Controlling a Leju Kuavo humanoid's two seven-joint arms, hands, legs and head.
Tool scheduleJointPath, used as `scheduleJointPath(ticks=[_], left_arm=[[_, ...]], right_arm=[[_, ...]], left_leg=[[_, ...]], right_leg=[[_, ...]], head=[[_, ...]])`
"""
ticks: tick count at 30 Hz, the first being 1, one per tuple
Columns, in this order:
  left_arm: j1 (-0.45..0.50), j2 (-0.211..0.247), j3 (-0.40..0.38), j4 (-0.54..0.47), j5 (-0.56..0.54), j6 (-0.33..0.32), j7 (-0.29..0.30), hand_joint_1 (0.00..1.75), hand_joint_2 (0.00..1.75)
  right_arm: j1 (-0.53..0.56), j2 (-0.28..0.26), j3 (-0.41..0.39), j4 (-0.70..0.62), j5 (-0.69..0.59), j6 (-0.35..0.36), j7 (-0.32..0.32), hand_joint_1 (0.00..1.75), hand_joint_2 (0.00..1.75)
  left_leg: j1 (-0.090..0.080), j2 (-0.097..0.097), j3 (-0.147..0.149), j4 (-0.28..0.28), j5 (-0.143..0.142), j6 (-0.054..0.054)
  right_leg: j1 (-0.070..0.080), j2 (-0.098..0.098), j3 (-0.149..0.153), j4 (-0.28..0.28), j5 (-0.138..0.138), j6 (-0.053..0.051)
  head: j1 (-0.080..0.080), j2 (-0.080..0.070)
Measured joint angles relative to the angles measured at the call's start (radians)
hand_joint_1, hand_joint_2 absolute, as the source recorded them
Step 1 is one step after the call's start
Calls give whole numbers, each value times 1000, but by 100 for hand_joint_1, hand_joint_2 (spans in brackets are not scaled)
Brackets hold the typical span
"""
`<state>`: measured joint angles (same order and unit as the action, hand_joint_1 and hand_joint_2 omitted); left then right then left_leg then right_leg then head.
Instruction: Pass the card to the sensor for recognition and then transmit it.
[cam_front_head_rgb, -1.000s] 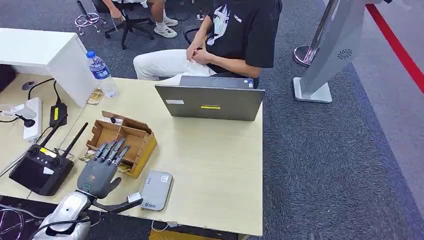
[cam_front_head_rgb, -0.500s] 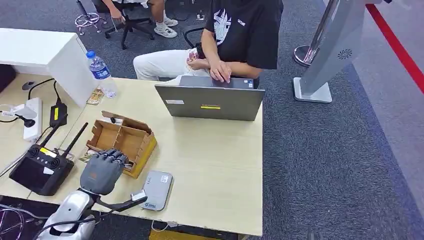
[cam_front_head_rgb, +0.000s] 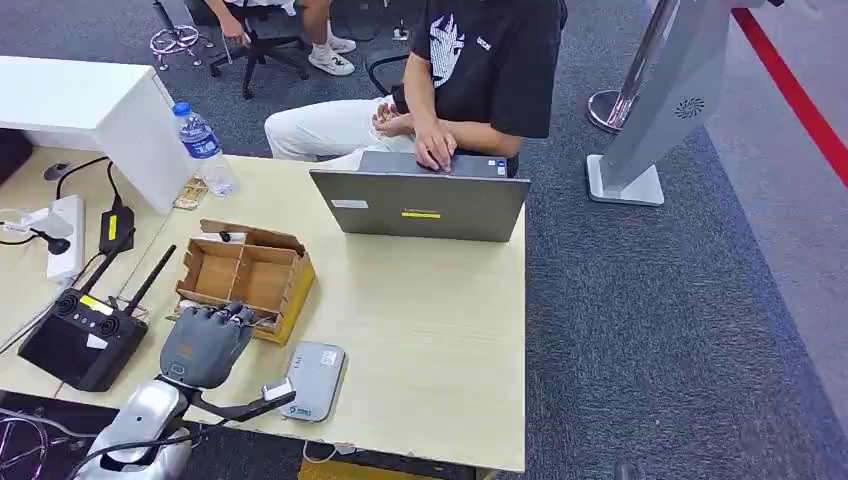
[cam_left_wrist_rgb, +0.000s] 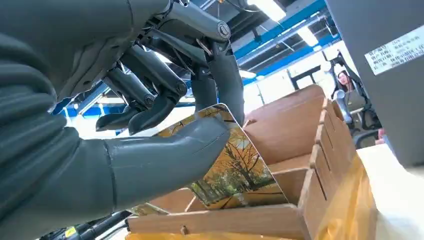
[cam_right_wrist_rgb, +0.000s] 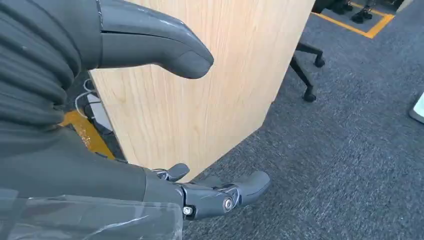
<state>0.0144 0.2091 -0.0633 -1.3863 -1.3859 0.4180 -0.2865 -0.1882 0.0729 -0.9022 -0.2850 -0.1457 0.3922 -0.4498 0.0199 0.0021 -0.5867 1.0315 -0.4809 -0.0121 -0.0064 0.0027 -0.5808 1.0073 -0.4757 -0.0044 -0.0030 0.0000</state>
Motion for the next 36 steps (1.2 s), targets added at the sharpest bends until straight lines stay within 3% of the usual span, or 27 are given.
scheduleJointPath(ticks=[6, 13, 20, 34, 35, 36], left_arm=[[-64, -15, 29, -16, 47, 21, -10, 175, 175], [-261, -20, 99, -16, 95, -51, -9, 175, 175], [-426, -20, 161, 83, 91, -74, 6, 175, 175], [-474, -19, 172, 164, 76, -72, 14, 175, 175], [-474, -19, 172, 164, 75, -72, 14, 145, 175], [-474, -19, 173, 164, 76, -72, 14, 80, 175]], right_arm=[[-6, 0, 8, 0, 5, -3, 8, 0, 175], [-27, 6, 25, 0, 32, -16, 21, 0, 175], [-46, 14, 46, 3, 48, -24, 30, 0, 175], [-51, 19, 49, 5, 53, -27, 31, 0, 175], [-51, 19, 49, 5, 53, -27, 31, 0, 175], [-51, 19, 49, 5, 53, -27, 31, 0, 175]], left_leg=[[0, -1, 0, 0, 1, 0], [0, -1, 0, 0, 3, -1], [1, -2, -1, 0, 5, -1], [1, -2, -2, 0, 4, -1], [1, -2, -2, 0, 4, -1], [1, -2, -2, 0, 4, -1]], right_leg=[[0, -2, 0, 0, 0, 0], [0, -1, 0, 0, 3, -2], [1, -2, -1, 1, 3, -2], [1, -2, -1, 1, 3, -2], [1, -2, -1, 1, 3, -2], [1, -2, -1, 1, 3, -2]], head=[[0, 0], [0, 0], [1, 0], [1, 0], [1, 0], [1, 0]])
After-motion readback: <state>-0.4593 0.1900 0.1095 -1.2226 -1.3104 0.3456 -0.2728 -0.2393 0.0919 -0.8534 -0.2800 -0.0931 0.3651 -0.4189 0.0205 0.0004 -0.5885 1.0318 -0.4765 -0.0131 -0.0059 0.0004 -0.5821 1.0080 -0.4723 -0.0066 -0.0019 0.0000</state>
